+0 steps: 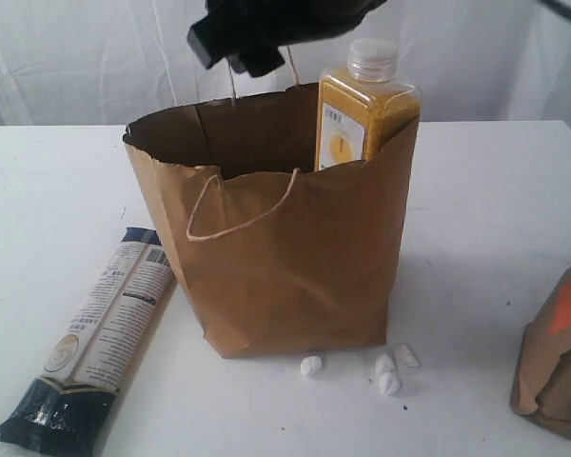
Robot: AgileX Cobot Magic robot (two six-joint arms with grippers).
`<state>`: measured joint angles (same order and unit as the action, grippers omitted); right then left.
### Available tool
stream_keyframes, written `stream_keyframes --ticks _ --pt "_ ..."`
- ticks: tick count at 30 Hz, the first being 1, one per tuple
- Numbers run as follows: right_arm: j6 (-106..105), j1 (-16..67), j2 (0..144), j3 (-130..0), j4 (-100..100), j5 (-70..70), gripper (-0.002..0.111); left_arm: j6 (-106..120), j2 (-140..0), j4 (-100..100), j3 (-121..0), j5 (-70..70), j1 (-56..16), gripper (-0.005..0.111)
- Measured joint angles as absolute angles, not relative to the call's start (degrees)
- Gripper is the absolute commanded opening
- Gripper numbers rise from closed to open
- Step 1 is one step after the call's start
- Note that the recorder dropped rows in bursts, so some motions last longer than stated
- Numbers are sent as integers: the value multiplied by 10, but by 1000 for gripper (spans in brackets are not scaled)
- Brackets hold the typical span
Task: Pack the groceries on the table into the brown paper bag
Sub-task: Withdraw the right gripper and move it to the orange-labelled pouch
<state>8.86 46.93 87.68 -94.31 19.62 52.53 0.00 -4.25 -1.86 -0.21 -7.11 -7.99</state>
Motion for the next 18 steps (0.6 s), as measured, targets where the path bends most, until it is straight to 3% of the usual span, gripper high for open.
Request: stream_keyframes --ticks 11,18 --pt "89 469 746 -941 228 555 49 0 -42 -19 -2 -71 -80 0" --pt "134 469 641 -887 261 582 47 0 -42 -19 -2 -71 -80 0"
